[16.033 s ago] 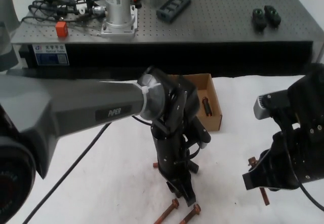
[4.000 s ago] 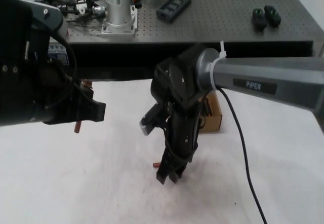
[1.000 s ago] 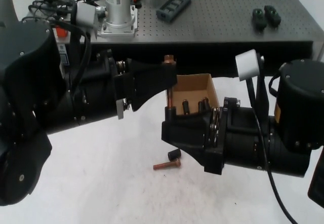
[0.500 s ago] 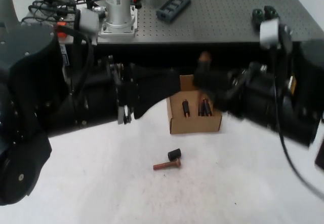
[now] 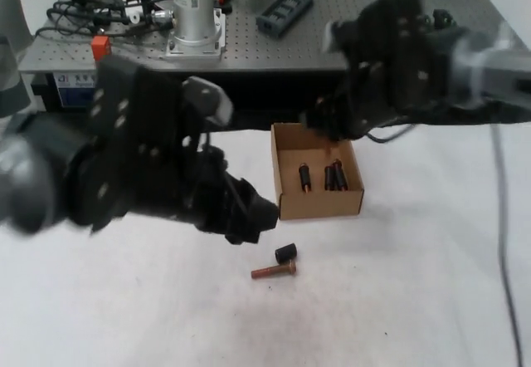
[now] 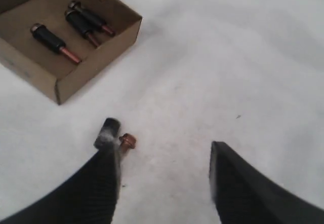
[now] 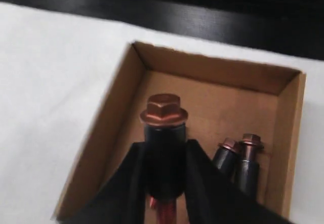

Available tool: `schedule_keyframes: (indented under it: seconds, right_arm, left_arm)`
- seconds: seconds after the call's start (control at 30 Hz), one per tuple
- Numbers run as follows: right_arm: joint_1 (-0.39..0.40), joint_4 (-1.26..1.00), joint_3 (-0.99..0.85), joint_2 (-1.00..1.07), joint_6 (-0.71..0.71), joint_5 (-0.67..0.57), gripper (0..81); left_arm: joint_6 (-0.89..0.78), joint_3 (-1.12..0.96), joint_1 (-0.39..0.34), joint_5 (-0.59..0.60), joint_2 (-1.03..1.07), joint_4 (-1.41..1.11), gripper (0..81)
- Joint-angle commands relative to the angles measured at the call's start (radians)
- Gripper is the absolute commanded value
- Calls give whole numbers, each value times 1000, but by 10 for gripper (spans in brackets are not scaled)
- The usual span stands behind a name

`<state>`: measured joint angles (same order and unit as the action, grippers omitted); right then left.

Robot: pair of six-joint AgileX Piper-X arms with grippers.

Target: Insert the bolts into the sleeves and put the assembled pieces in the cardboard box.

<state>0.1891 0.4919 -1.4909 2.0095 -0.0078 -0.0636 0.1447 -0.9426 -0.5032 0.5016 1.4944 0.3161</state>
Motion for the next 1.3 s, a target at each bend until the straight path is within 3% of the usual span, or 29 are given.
schedule_keyframes:
  seconds: [0.0,0.07,0.13,0.3,0.37,0.6,1.0,1.07,1.2,1.27]
  right_arm:
    - [0,39,-43,13,-14,10,11]
    - [0,104,-96,68,-14,9,4]
    - [0,142,-134,108,-14,9,60]
    - [0,178,-157,131,-14,1,342]
    - [-3,180,-157,119,-14,1,408]
    - [-5,198,-151,33,-14,-24,341]
    - [-5,251,-151,-65,-12,-96,338]
    - [-5,268,-151,-67,-12,-106,338]
    - [-5,293,-151,-73,-15,-111,338]
    - [-5,295,-151,-80,-15,-117,338]
  left_arm:
    - [161,-99,-37,-77,66,127,389]
    - [236,-172,-65,-106,134,214,388]
    - [289,-239,-90,-146,202,278,375]
    - [427,-346,-151,-274,331,386,356]
    - [456,-371,-167,-322,370,396,356]
    - [537,-413,-185,-399,457,378,356]
    - [574,-466,-185,-447,556,357,353]
    - [574,-466,-185,-447,562,365,298]
    - [576,-464,-186,-447,562,389,38]
    - [576,-464,-186,-447,562,388,0]
